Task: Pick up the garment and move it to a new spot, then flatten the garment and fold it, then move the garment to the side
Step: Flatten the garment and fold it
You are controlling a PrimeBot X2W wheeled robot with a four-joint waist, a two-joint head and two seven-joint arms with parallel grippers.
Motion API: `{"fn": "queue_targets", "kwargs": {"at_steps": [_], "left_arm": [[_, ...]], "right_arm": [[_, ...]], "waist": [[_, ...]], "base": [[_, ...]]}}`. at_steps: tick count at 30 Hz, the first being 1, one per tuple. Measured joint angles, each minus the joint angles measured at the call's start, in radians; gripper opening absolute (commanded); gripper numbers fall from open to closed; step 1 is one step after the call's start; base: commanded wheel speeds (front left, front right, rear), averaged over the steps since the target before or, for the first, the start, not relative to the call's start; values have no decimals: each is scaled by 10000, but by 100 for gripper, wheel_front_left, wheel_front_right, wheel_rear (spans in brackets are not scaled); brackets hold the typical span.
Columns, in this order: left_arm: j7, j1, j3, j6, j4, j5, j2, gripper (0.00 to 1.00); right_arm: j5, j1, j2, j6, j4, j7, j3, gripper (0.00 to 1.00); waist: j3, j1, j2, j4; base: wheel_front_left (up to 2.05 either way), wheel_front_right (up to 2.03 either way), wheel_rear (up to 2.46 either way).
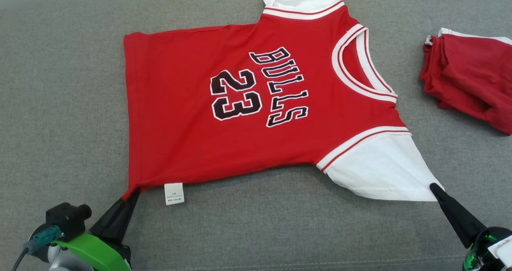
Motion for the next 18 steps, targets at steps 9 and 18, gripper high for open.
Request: {"fn": "queue_targets", "kwargs": {"at_steps": [9, 18], "left_arm": [[399, -99, -117, -2, -1024, -359, 336, 0], [1503, -2378, -176, -2, -2213, -1133, 602, 0]], "right_arm": [[-320, -1108, -196, -217, -393, -71, -460, 0], [-560, -3542, -686, -1214, -449, 98, -746, 0]], "waist": [[726, 0, 0, -41], [1811, 0, 0, 90]], "base": [[0, 0, 0], [0, 0, 0]]}}
